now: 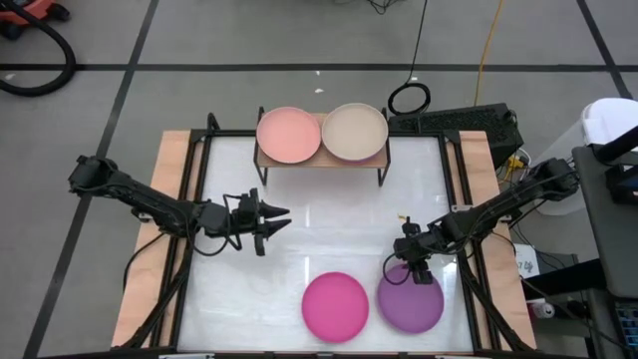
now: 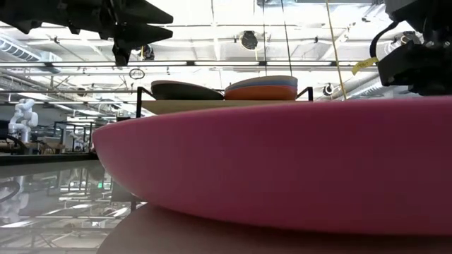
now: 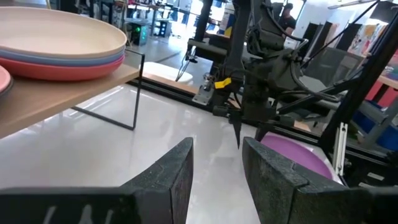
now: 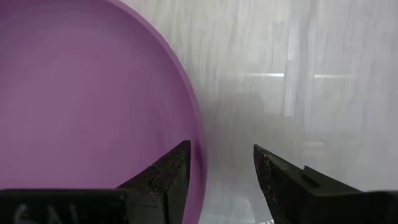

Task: Place and stack plates onto a shelf
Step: Stack the purple plate on the light pink

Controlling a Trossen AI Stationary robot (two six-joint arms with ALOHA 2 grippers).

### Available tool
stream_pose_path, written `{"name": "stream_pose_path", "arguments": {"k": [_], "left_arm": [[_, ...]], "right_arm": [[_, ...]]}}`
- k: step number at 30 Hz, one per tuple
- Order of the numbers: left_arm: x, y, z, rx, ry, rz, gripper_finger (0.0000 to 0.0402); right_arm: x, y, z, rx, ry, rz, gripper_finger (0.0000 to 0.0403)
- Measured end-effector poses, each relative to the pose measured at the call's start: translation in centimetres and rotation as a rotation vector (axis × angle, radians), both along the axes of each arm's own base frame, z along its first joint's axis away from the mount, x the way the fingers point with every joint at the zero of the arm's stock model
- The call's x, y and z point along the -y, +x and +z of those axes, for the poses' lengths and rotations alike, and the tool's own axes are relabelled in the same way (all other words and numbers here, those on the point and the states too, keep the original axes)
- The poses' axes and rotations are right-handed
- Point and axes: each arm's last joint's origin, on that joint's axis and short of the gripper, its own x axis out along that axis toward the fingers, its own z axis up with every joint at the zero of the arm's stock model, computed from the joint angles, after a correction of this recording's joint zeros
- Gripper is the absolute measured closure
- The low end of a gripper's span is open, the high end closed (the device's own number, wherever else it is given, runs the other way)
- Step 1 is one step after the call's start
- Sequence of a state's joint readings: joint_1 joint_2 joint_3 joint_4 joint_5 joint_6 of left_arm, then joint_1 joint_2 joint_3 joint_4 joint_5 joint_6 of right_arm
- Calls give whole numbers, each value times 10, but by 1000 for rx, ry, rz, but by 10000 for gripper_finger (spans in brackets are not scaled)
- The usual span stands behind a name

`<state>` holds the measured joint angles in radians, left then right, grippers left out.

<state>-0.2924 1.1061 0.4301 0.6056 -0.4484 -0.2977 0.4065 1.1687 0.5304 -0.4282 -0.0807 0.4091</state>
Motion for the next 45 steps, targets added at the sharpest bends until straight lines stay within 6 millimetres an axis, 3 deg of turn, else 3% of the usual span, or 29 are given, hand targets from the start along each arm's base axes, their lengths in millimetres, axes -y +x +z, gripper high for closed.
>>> {"name": "stream_pose_path", "arguments": {"k": [6, 12, 17, 21, 27, 33, 40, 45], "left_arm": [[0, 0, 0, 3, -22, 5, 259], [0, 4, -7, -22, -33, 49, 259], [0, 7, -12, -38, -58, 60, 259], [0, 7, -13, -43, -71, 73, 259], [0, 7, -13, -41, -69, 102, 259], [3, 3, -26, -164, -44, 97, 259], [3, 1, -32, -226, -58, 109, 259], [0, 2, -31, -216, -43, 152, 259]], "right_arm": [[-1, 0, 0, -9, 23, 0, 283], [-1, 0, 0, -8, 23, 23, 386], [0, 2, 6, -15, 44, 24, 399], [1, 13, 31, 58, 23, 60, 401], [12, 44, 85, 371, -97, 43, 402], [46, 68, 130, 542, -271, -68, 402], [103, 97, 190, 923, -378, -302, 402], [154, 121, 209, 974, -449, -460, 402]]}}
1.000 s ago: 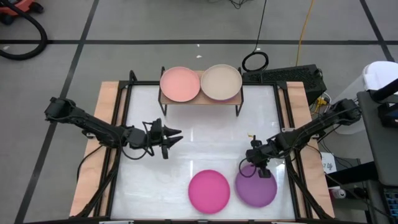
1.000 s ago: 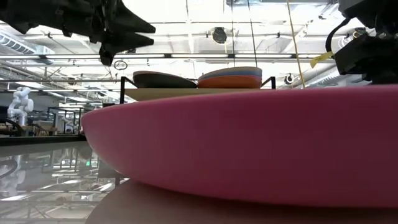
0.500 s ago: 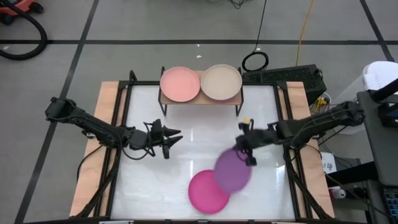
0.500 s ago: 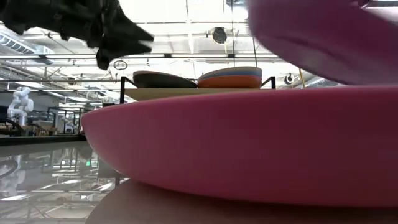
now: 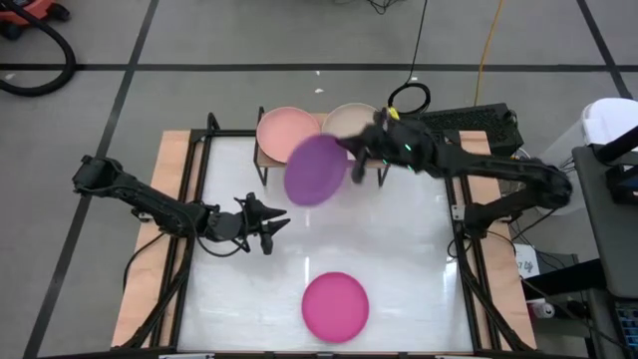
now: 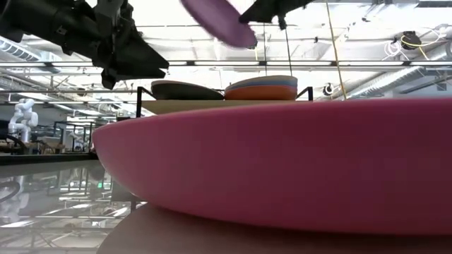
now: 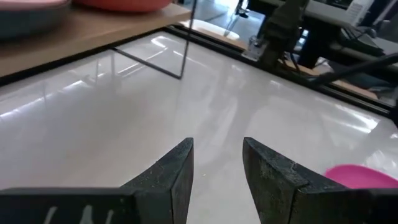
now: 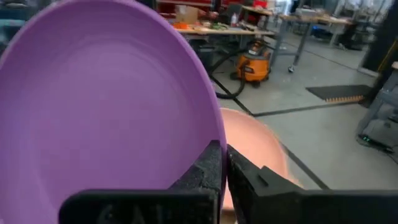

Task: Place and stack plates onto a shelf
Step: Stack the purple plate on the light pink, then stack the pink plate on the purple plate

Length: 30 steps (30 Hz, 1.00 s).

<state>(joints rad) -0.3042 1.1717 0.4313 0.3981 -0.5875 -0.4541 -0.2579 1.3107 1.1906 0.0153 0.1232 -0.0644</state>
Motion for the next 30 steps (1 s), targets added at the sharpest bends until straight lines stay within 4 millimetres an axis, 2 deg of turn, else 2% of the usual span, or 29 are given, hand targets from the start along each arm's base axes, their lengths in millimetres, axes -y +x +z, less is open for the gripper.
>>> {"name": "stream_pose_path", "arguments": {"k": [5, 9, 15, 22, 30], "left_arm": [[-2, 0, 0, 2, 2, 13, 259], [-2, 0, 0, 2, -1, 13, 259], [-2, 0, 0, 3, -1, 13, 259], [-2, 0, 0, -3, 8, 10, 259], [-2, 1, 0, -6, 34, 7, 259]], "right_arm": [[52, 34, 2, 1, 51, -25, 402], [90, 58, -8, -12, 97, -50, 403], [131, 74, -27, -35, 131, -111, 403], [153, 75, -47, -56, 153, -159, 390], [155, 73, -45, -83, 86, -150, 334]]}}
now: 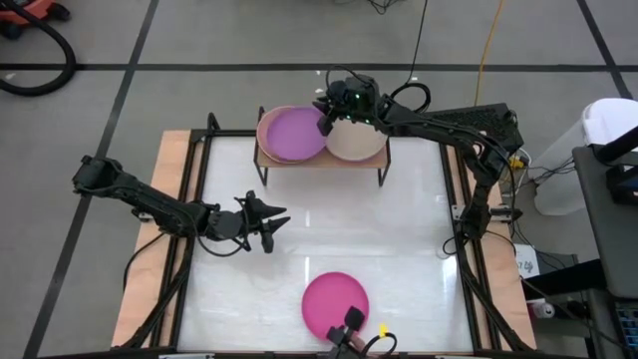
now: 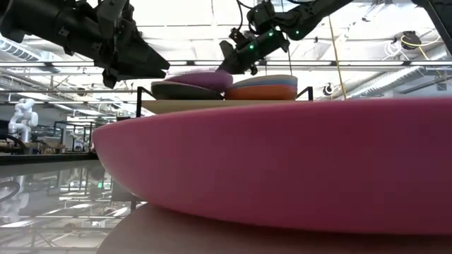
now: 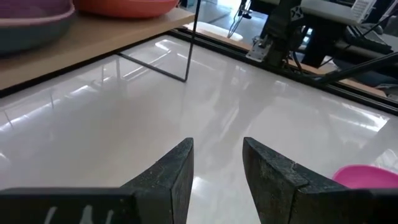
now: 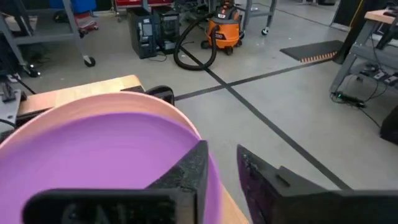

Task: Place and stack plates onto a shelf
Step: Stack the pink plate on the purple plate

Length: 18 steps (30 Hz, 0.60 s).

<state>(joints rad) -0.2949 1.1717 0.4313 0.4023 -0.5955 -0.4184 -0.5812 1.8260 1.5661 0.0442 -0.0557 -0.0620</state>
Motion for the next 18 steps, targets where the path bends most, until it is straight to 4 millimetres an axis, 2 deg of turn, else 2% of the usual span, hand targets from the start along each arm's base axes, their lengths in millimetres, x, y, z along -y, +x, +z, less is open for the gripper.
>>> {"name": "stream_pose_path", "arguments": {"k": [4, 8, 13, 18], "left_arm": [[-2, 0, 0, -2, 6, 11, 259], [-4, 1, 0, -2, 6, 21, 259], [-6, 1, 0, 4, 1, 31, 259], [-4, 2, 1, -6, 8, -49, 259]], "right_arm": [[-6, -7, 15, 19, -1, 7, 301], [-24, -21, 42, 70, 19, 120, 279], [-58, -44, 79, 74, -44, 267, 279], [-86, -70, 90, -7, -109, 332, 285]]}}
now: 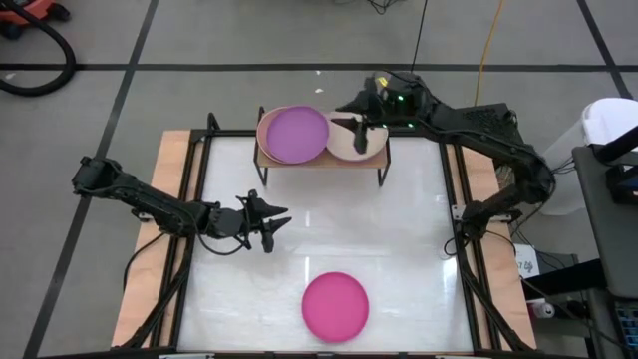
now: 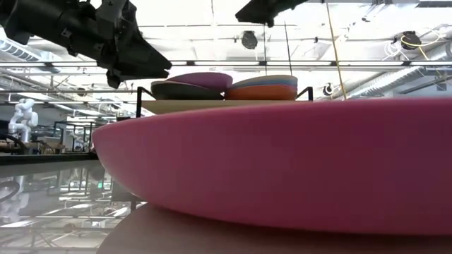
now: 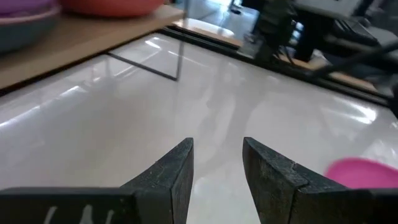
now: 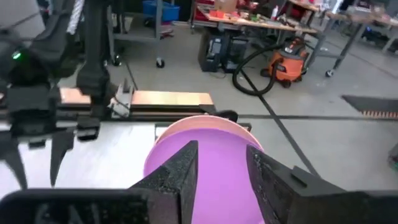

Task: Place and stack plates onto a shelf
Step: Stack the pink plate on the purple plate

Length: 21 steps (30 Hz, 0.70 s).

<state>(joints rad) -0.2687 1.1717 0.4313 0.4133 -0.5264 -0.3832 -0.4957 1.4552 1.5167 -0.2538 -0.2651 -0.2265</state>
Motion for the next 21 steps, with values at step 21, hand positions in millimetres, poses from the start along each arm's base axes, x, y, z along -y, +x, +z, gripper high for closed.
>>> {"name": "stream_pose_path", "arguments": {"k": [21], "left_arm": [[-26, 5, 6, 35, 68, 108, 259]], "right_arm": [[16, 24, -119, -373, -110, -154, 287]]}}
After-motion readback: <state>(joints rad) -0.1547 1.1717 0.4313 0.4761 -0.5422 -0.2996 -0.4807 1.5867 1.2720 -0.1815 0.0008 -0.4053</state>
